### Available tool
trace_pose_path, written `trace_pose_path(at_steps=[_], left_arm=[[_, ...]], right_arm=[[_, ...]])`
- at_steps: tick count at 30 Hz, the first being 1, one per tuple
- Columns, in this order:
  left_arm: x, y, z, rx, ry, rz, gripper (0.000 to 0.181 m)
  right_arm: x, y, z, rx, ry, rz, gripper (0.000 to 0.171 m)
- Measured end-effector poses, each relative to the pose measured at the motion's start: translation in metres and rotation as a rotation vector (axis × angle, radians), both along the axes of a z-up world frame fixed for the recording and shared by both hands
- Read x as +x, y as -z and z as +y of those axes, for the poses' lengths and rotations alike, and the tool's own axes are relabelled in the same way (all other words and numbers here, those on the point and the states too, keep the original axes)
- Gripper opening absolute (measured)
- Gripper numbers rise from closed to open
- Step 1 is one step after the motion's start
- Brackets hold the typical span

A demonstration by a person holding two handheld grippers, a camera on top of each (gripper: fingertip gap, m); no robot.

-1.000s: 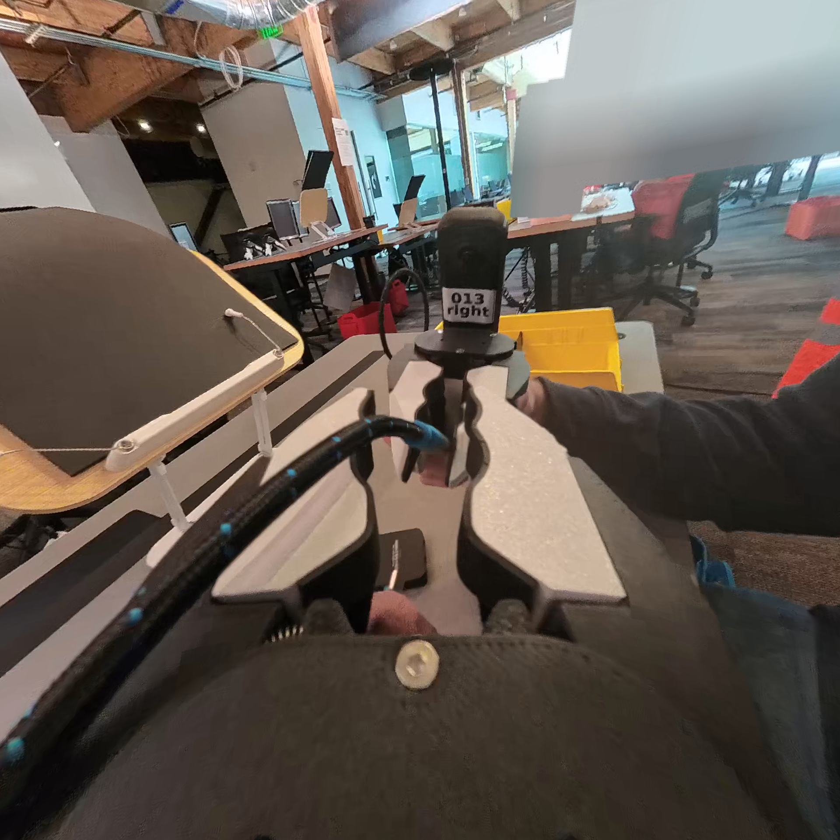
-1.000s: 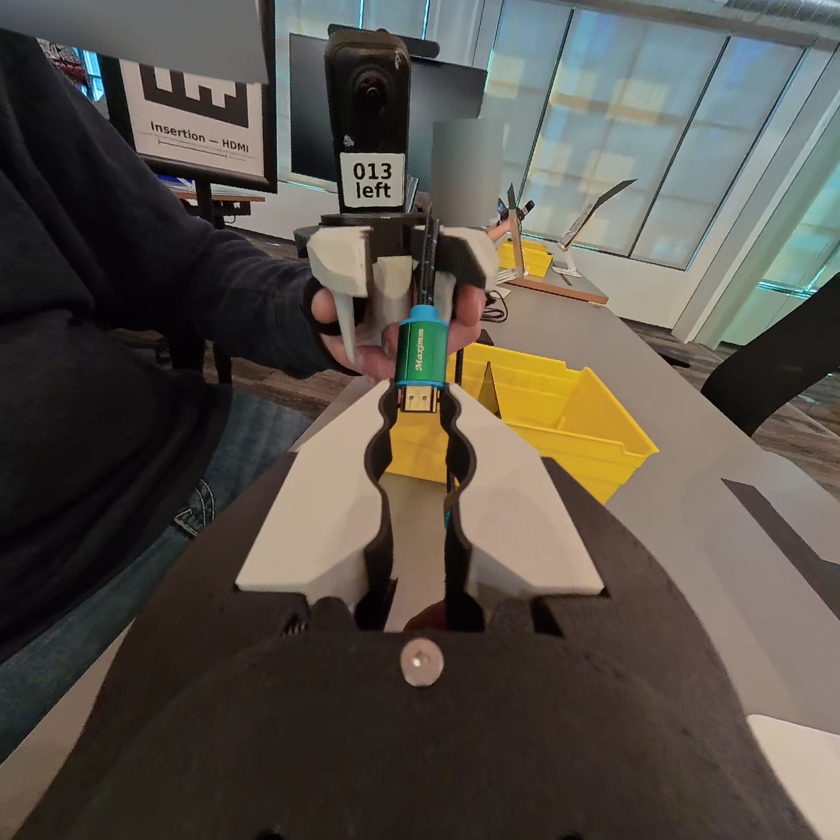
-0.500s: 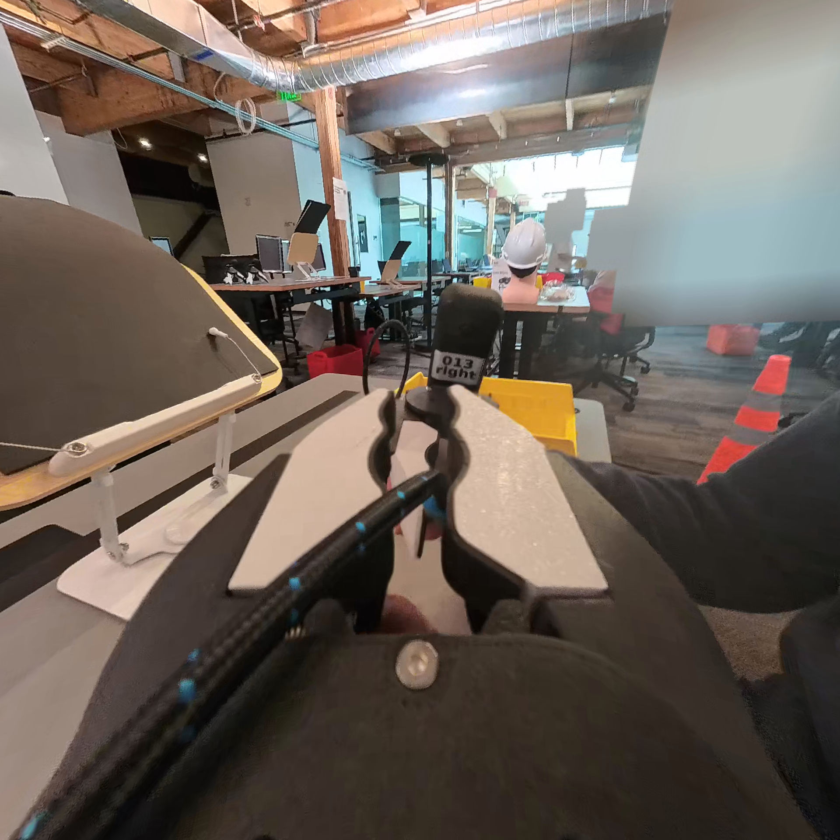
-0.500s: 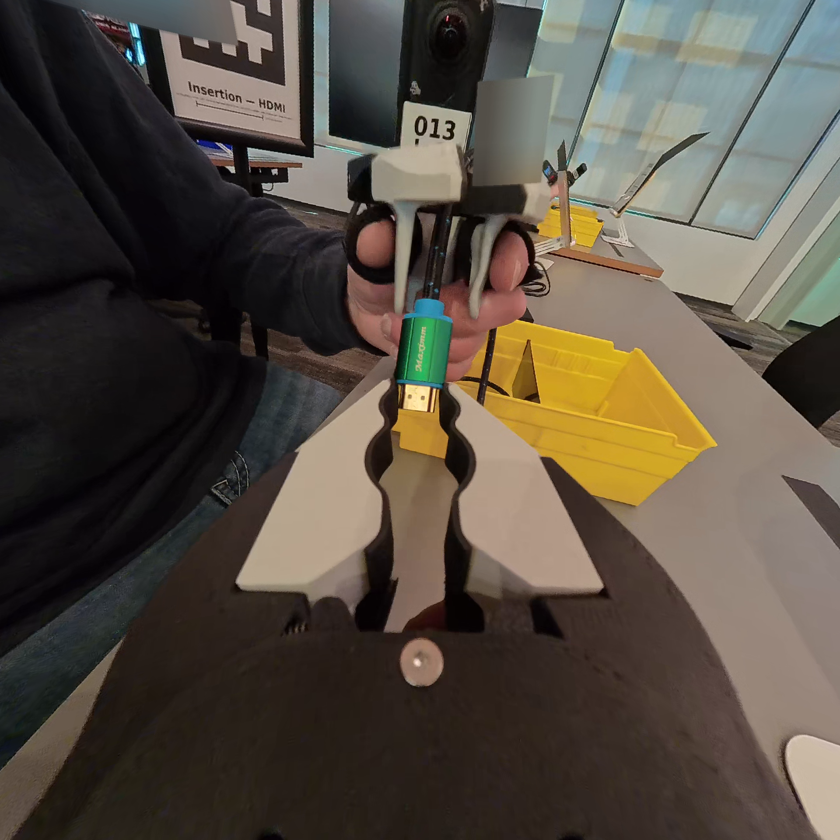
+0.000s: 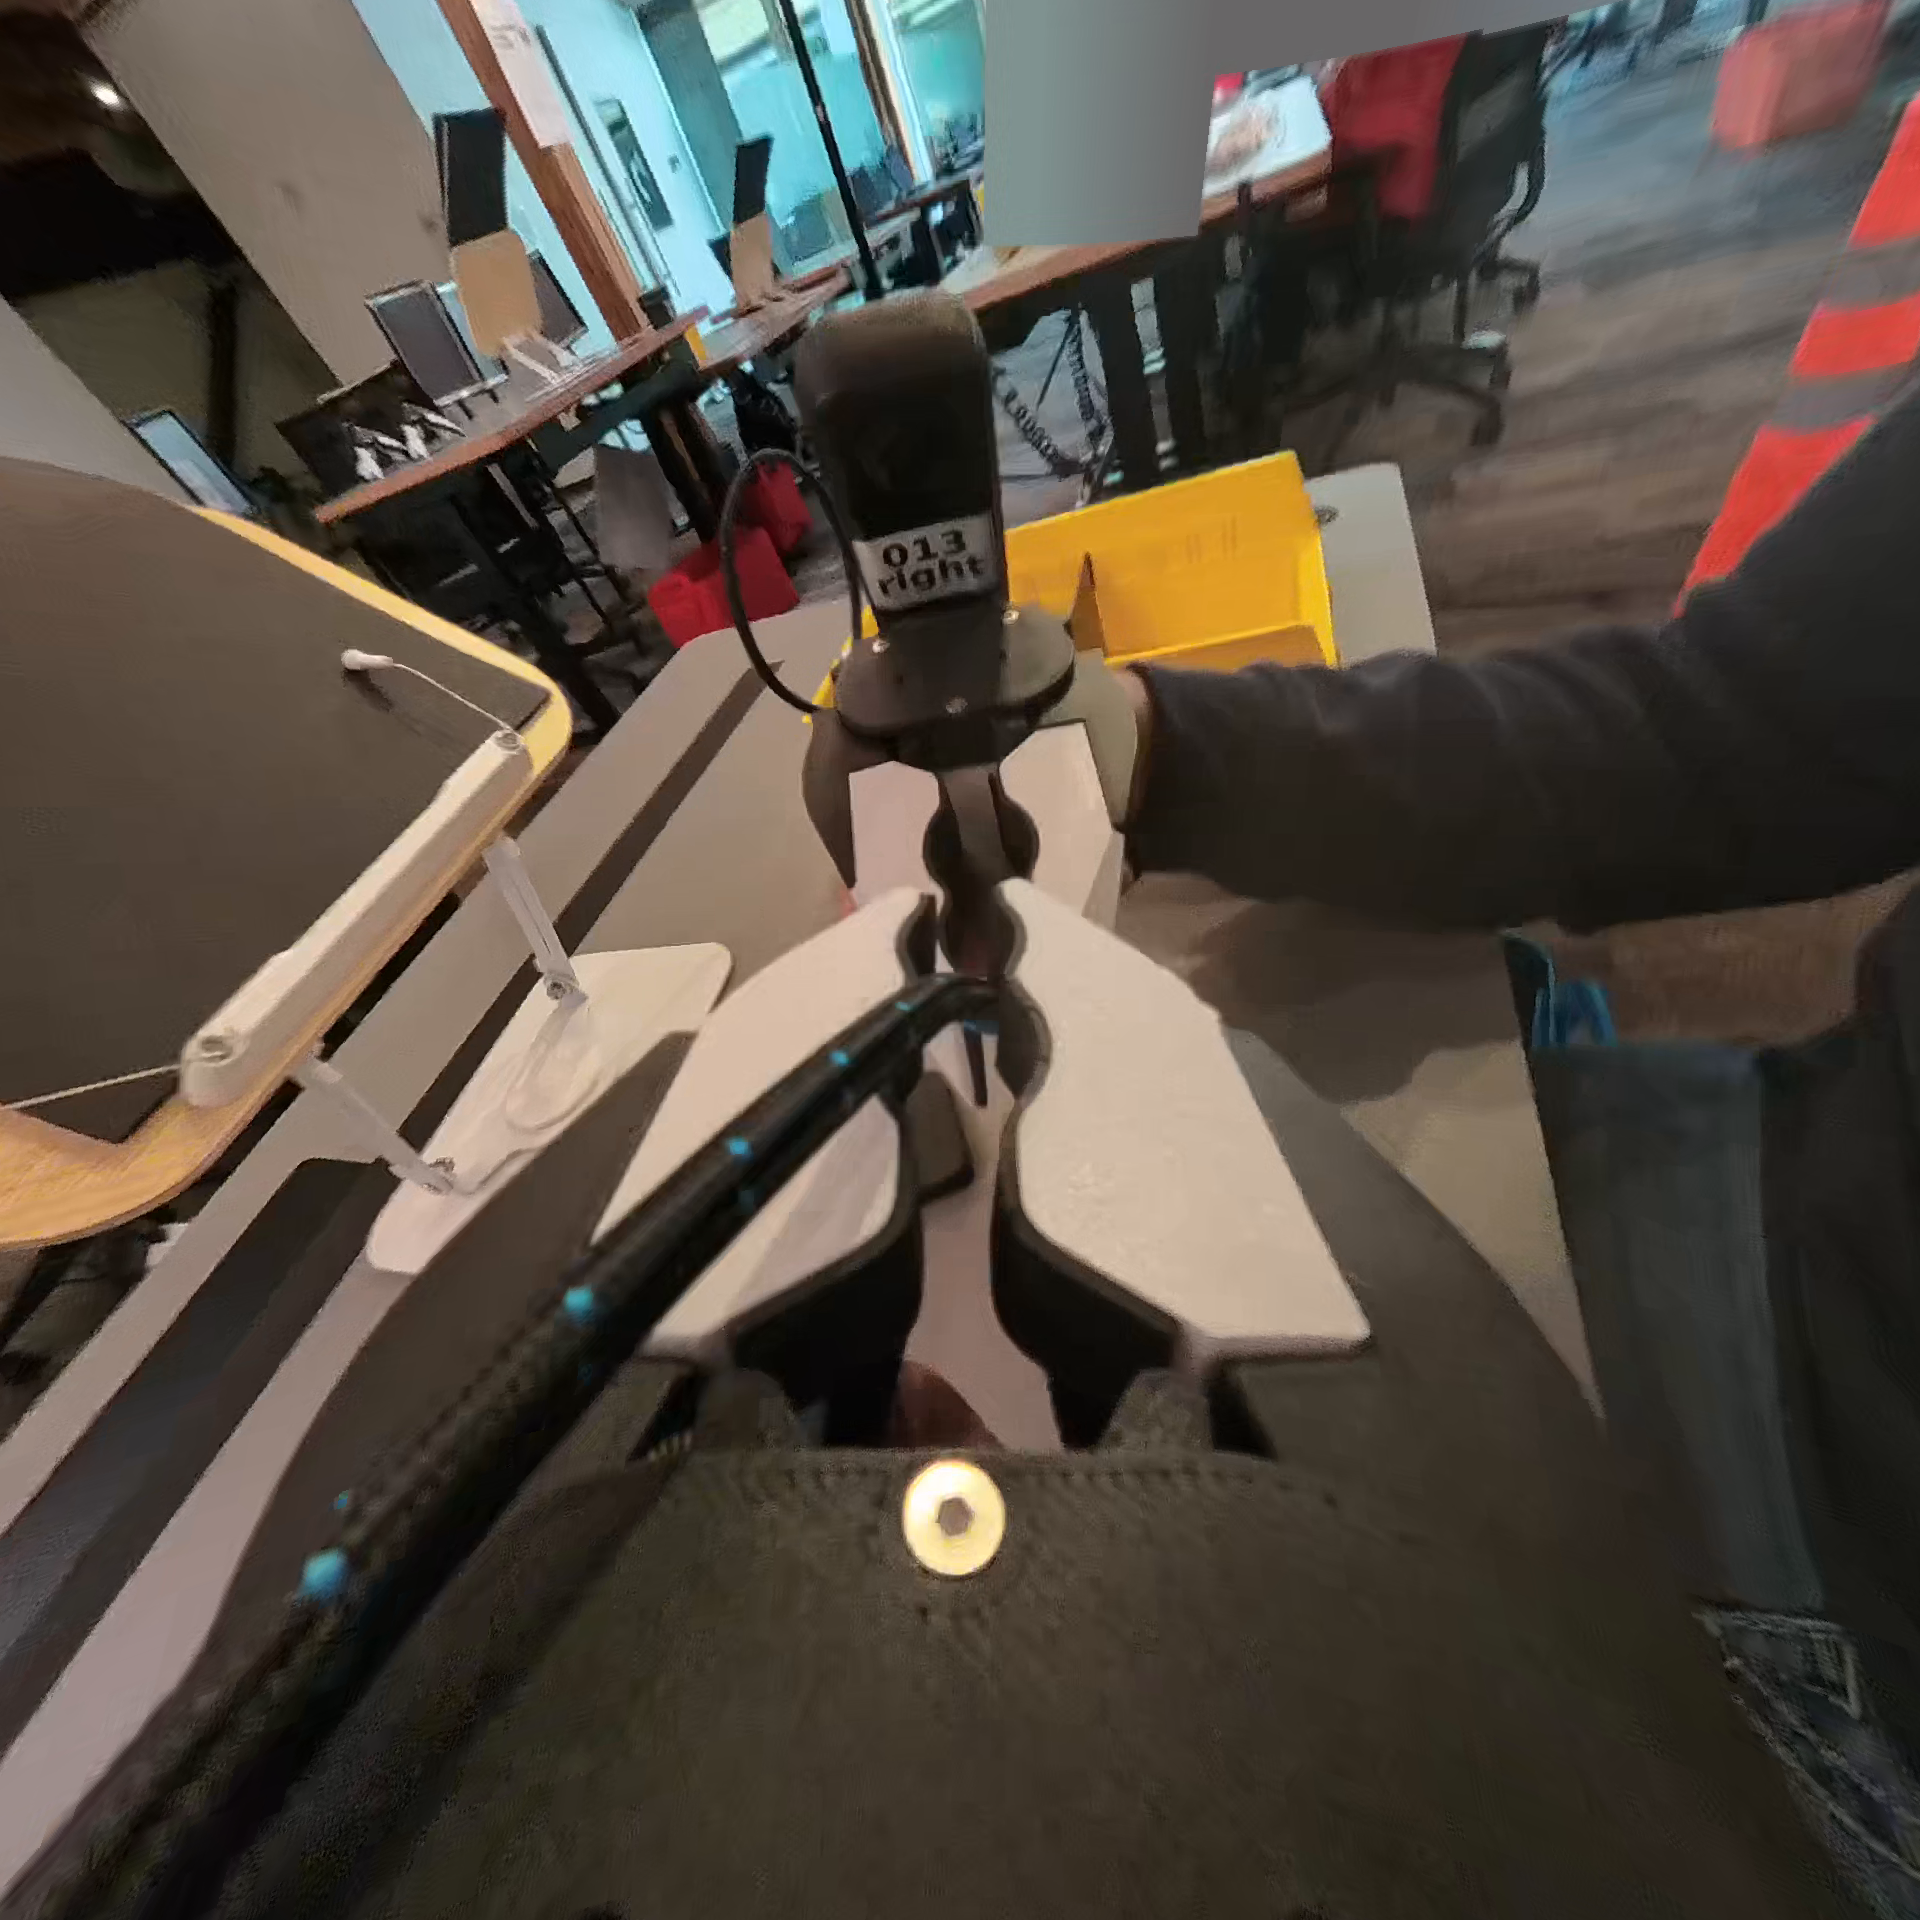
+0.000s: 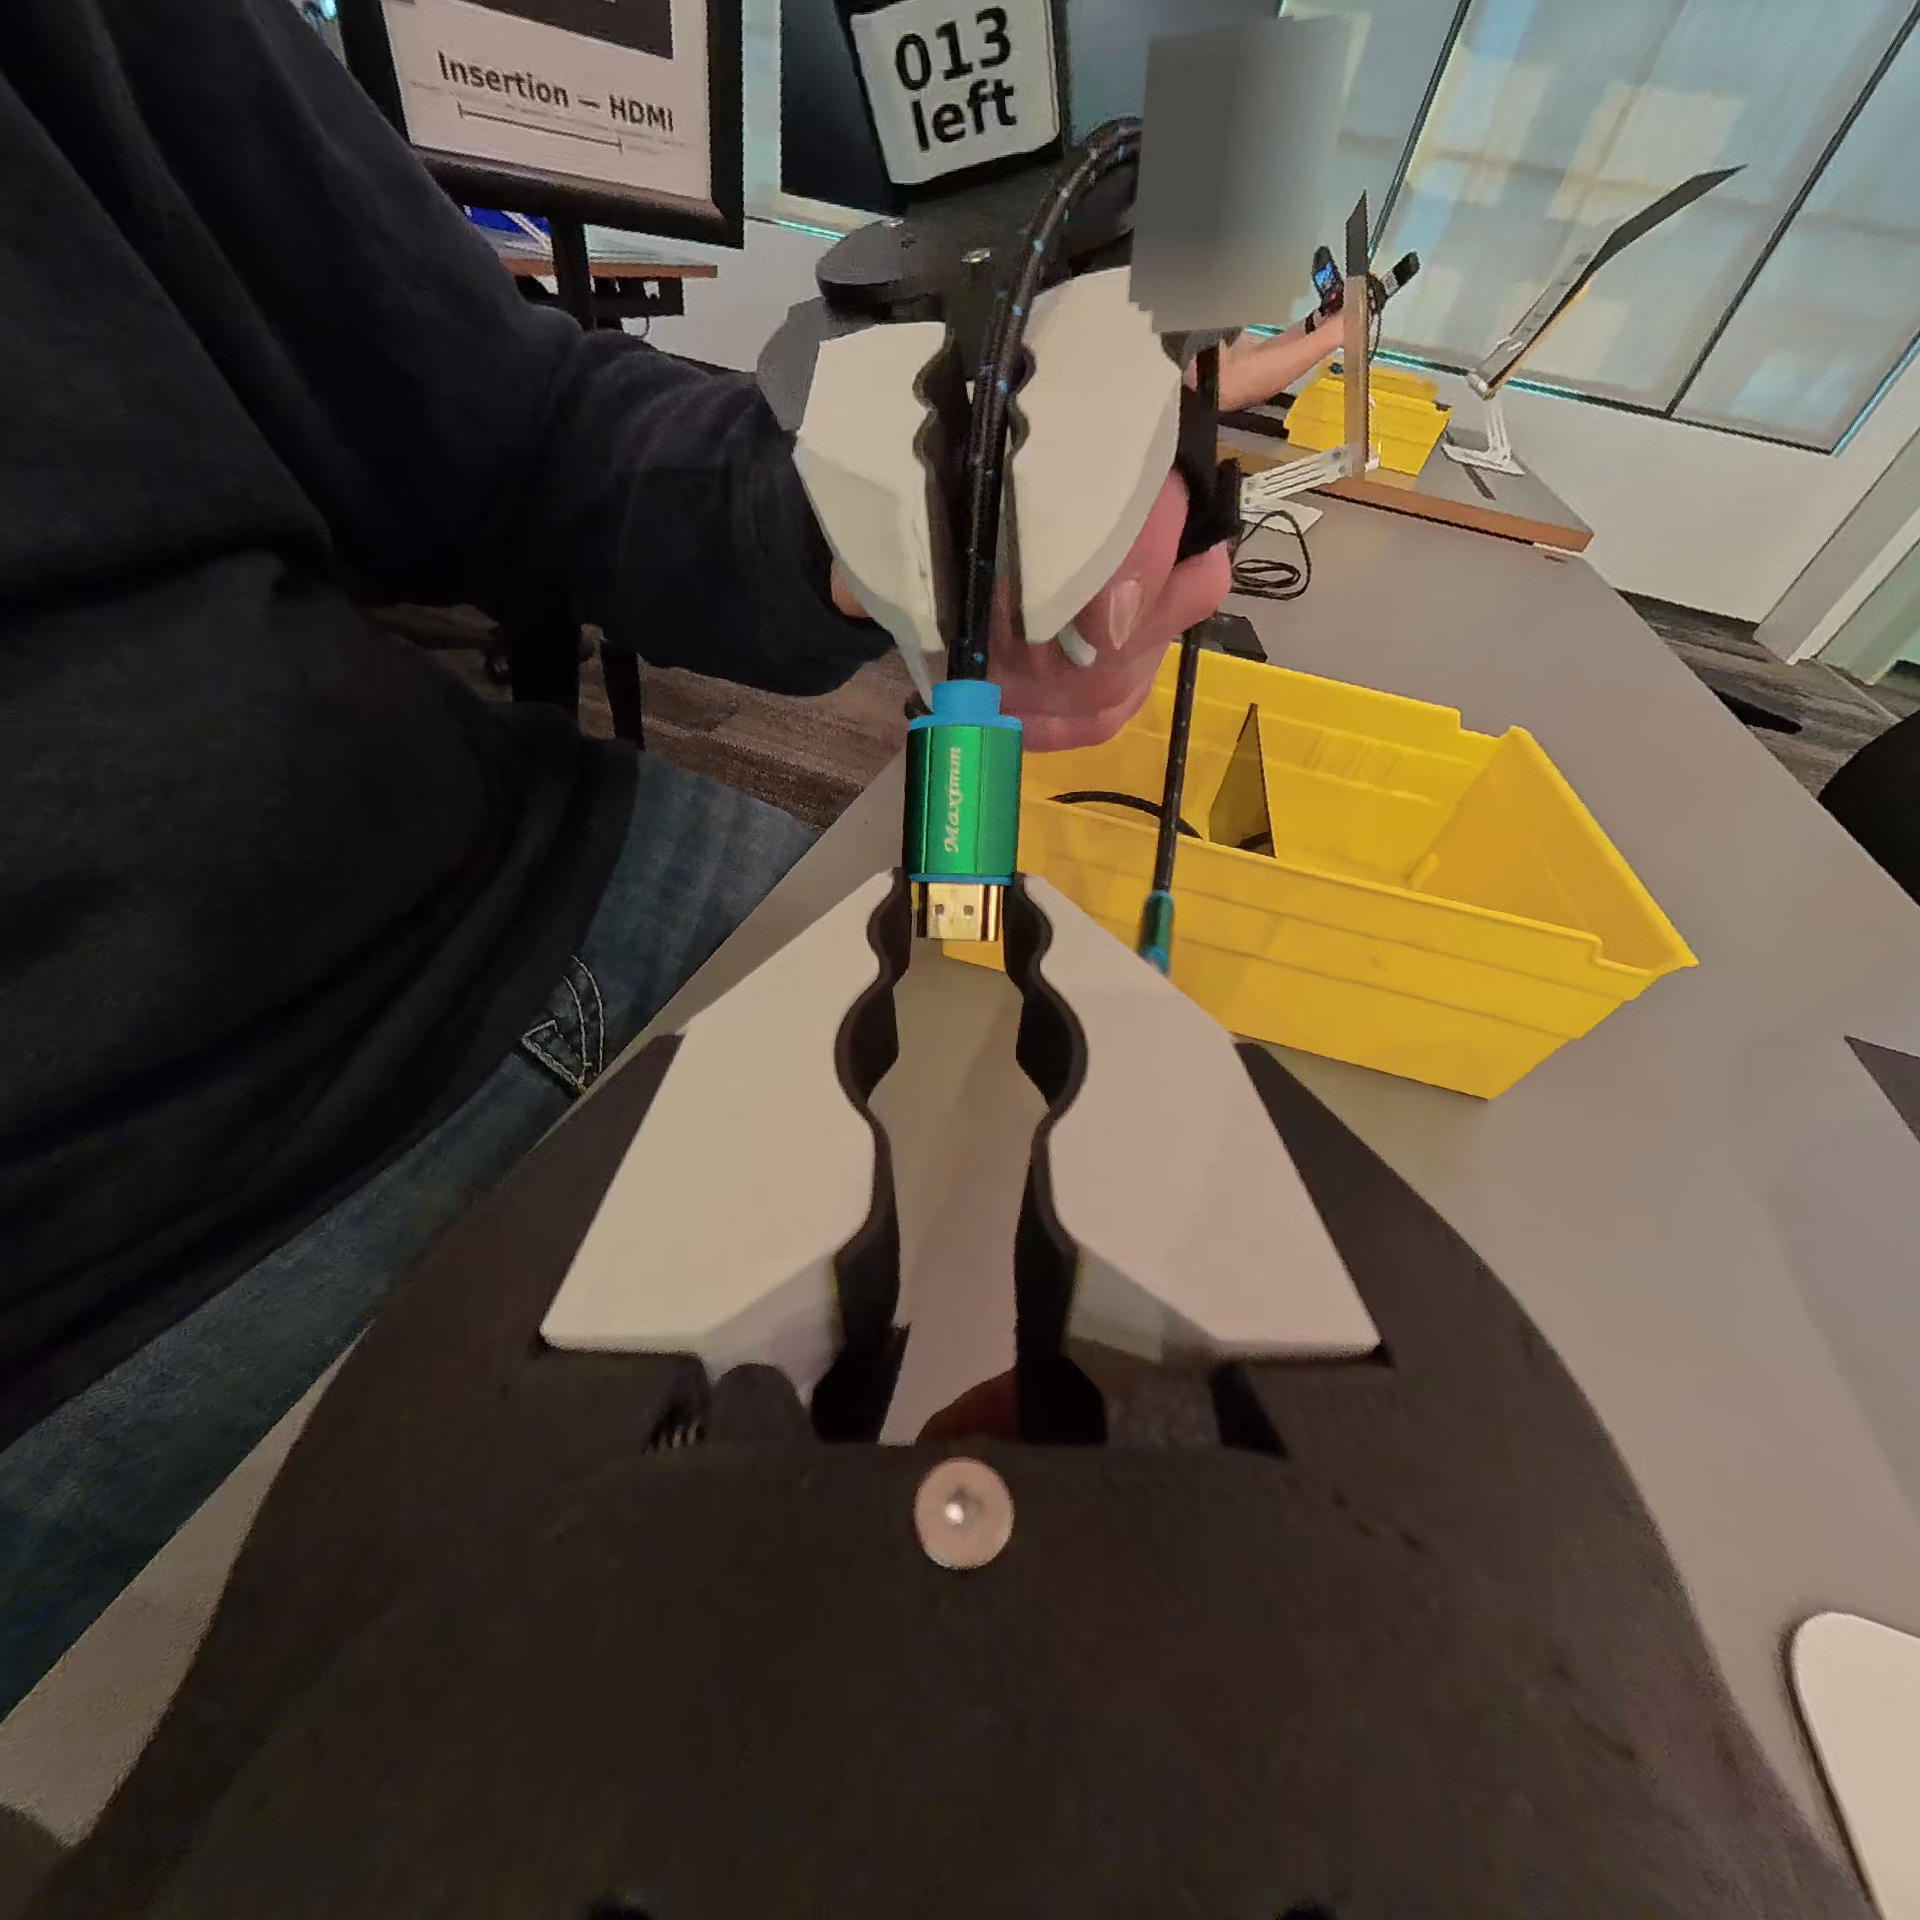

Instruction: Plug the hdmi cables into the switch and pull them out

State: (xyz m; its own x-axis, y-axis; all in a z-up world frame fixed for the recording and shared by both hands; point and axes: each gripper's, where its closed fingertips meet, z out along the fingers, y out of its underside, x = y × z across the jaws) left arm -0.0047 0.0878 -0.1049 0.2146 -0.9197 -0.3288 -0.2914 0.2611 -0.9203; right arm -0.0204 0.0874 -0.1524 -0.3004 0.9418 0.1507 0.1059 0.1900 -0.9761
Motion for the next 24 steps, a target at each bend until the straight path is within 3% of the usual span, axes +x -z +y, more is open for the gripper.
trace_pose_path(at_steps=[5,24], left_arm=[[0.002,0.015,0.000,0.039,-0.018,0.117,0.007],[-0.007,0.032,0.006,0.004,-0.030,0.167,0.007]], right_arm=[[-0.001,0.016,0.003,0.056,0.030,-0.090,0.015],[0.002,0.023,0.010,0.080,0.068,-0.131,0.015]])
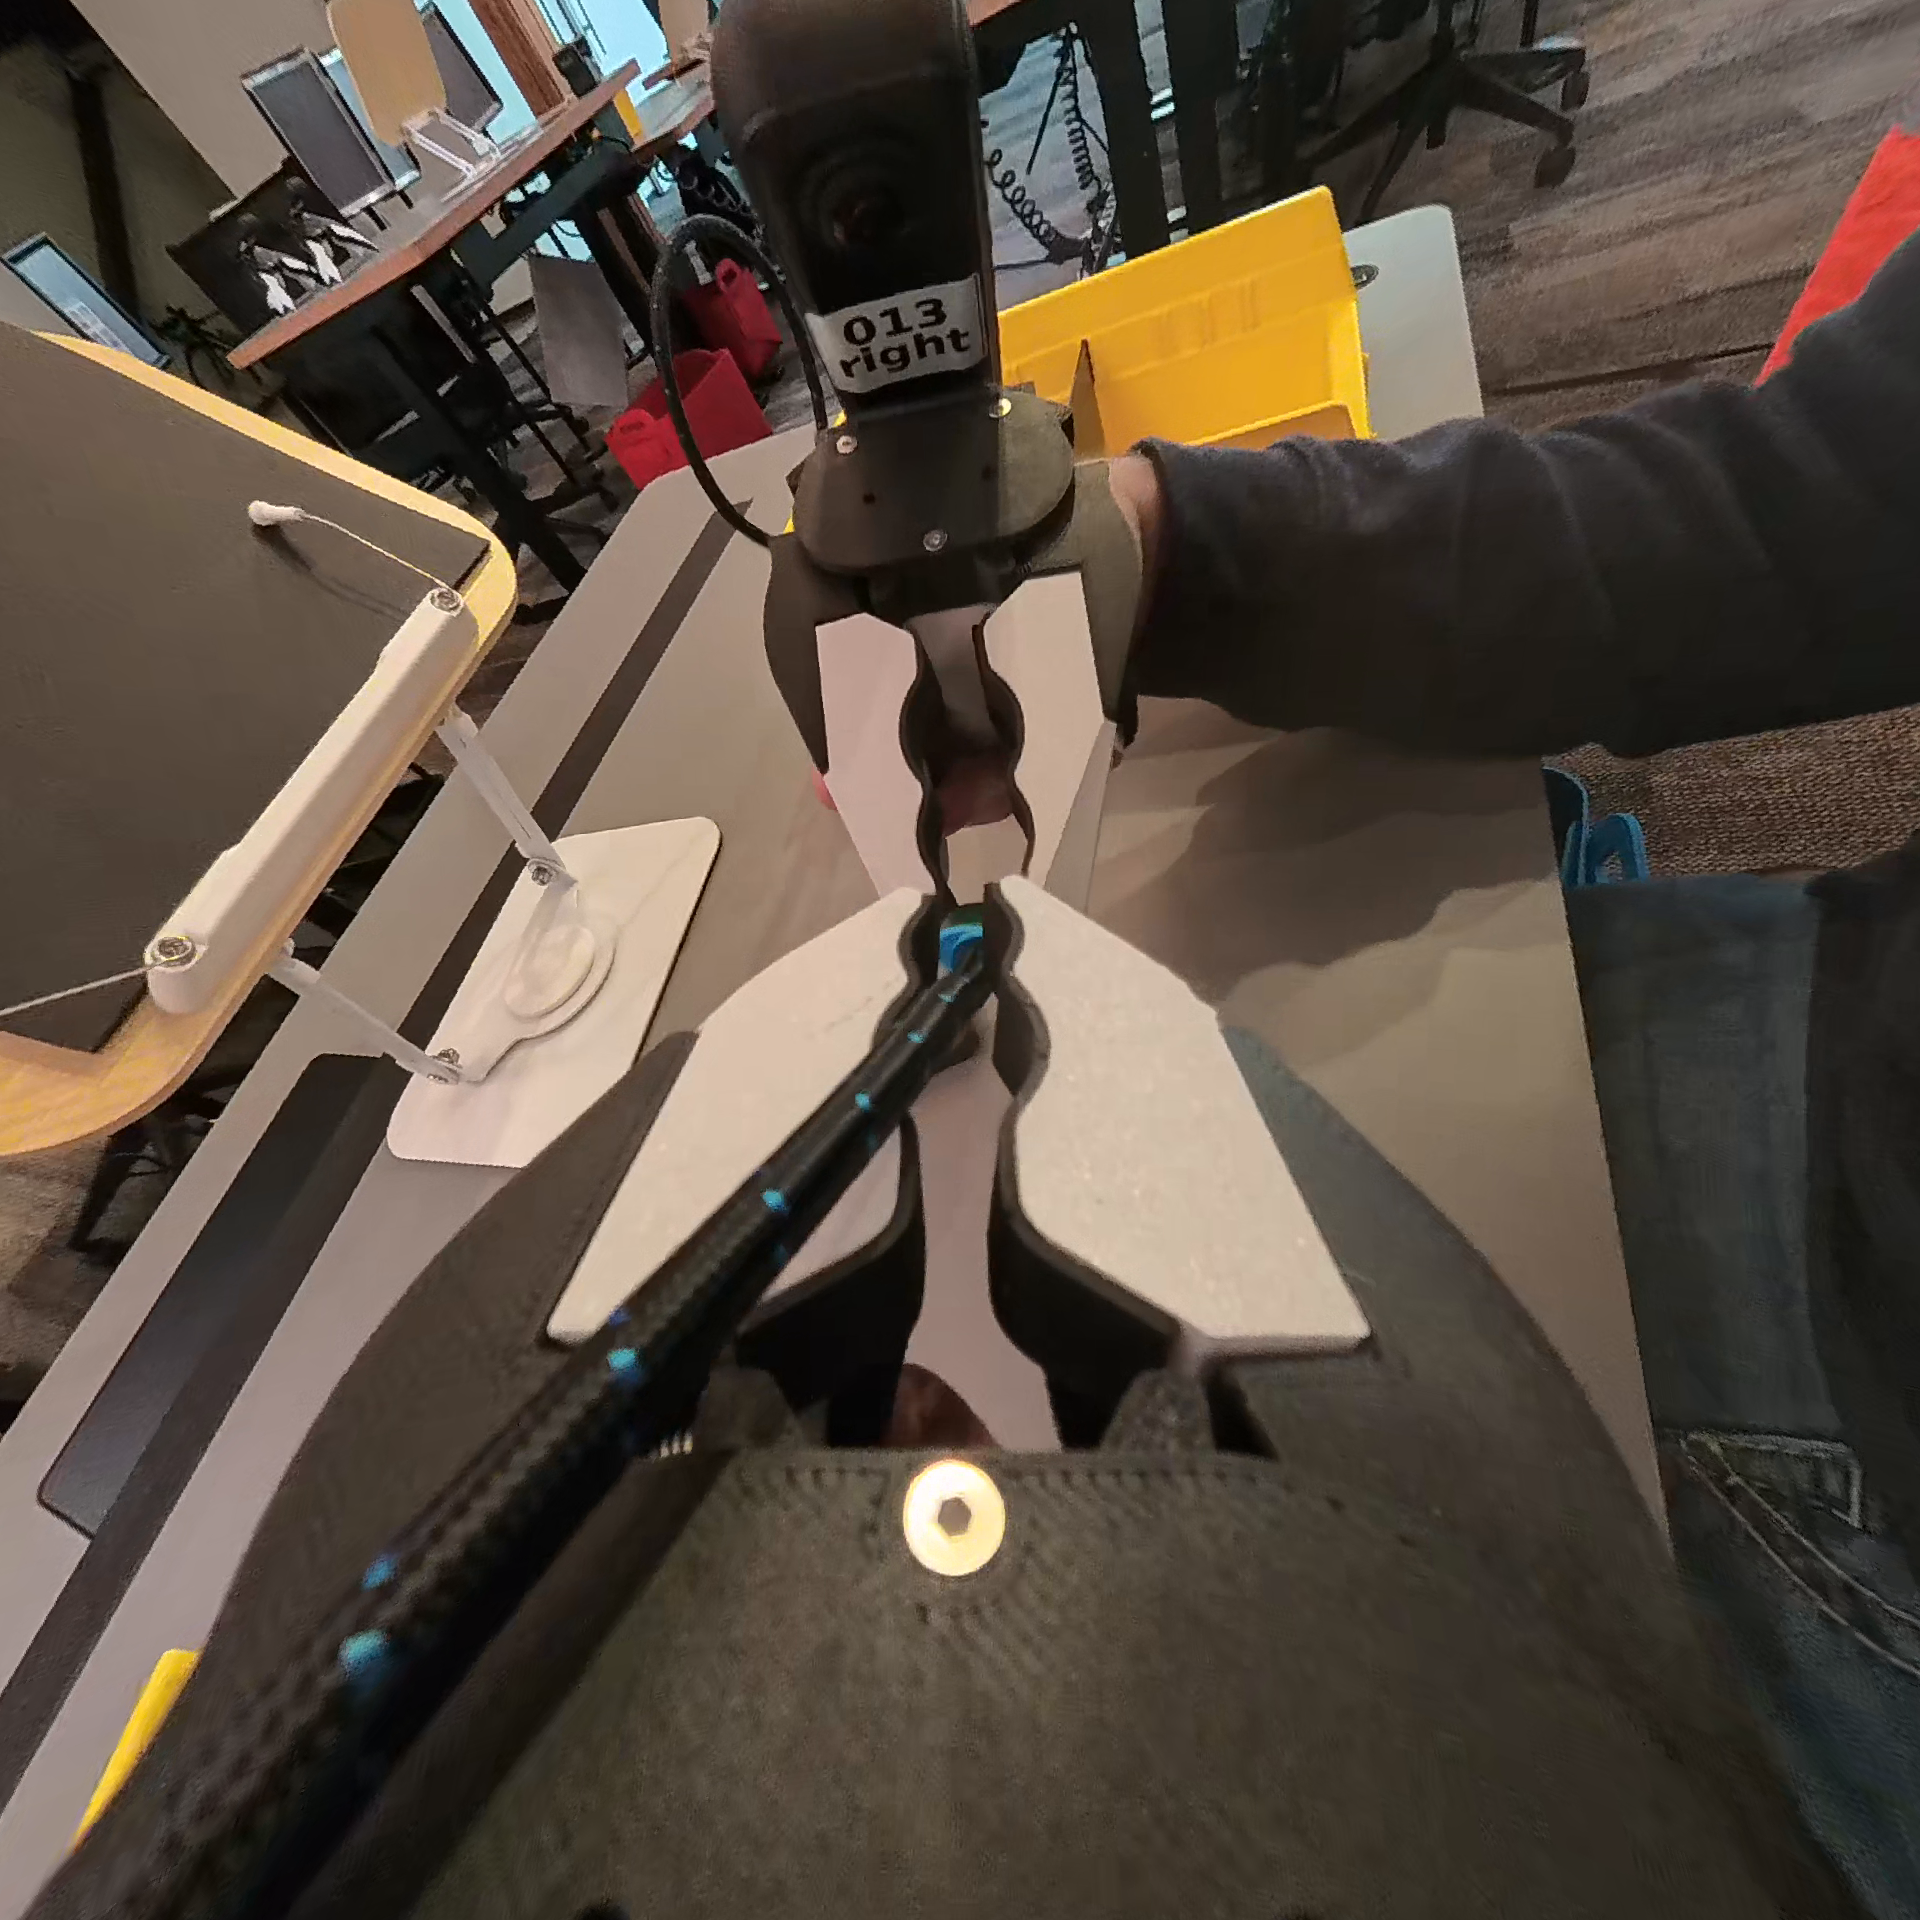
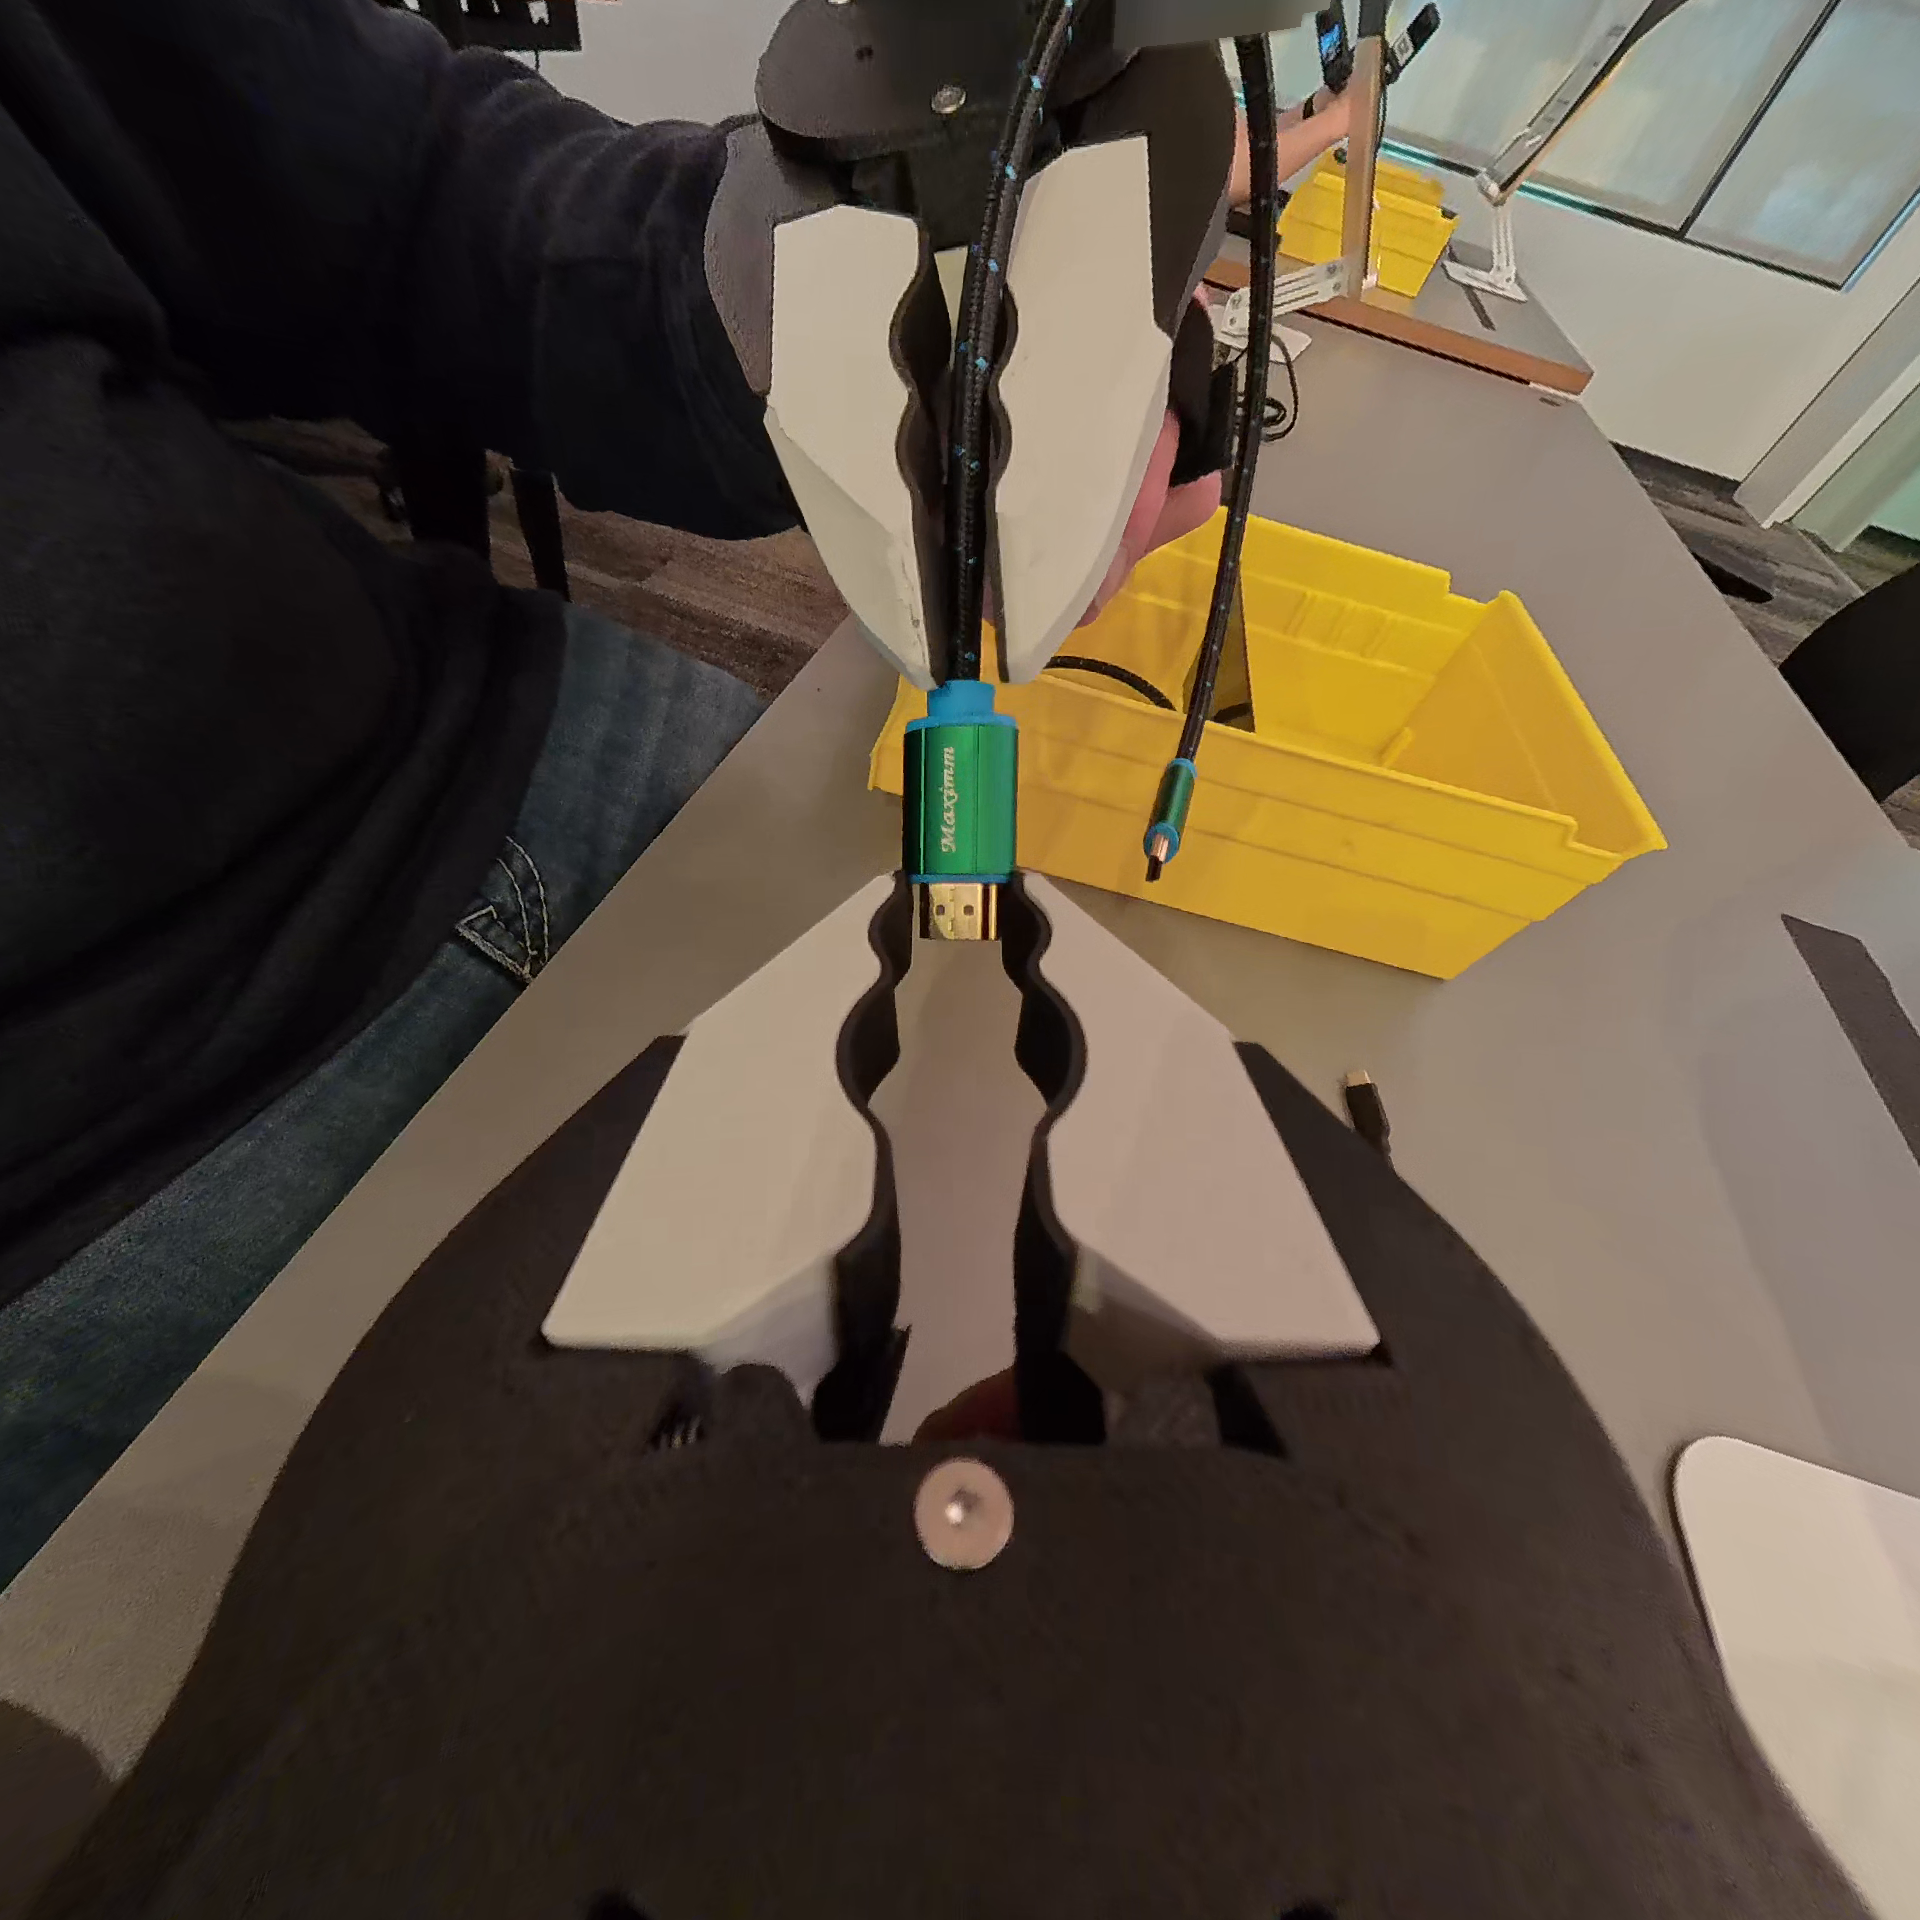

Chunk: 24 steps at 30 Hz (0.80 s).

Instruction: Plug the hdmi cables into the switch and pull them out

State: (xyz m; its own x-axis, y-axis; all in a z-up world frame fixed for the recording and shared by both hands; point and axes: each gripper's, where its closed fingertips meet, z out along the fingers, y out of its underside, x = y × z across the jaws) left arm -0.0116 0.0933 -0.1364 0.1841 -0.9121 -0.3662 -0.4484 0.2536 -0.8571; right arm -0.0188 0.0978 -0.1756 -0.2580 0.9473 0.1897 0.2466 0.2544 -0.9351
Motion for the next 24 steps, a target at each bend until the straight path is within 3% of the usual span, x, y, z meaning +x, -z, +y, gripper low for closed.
trace_pose_path(at_steps=[16,18,24], left_arm=[[0.001,0.004,0.000,0.032,-0.007,0.051,0.019],[0.001,0.008,0.000,0.033,-0.004,0.075,0.028],[0.006,0.015,-0.002,0.018,0.011,0.075,0.026]], right_arm=[[0.000,0.006,-0.005,-0.006,-0.023,-0.036,0.015],[0.000,0.006,-0.005,-0.011,-0.024,-0.035,0.015],[0.001,0.006,-0.008,-0.016,-0.036,-0.044,0.015]])
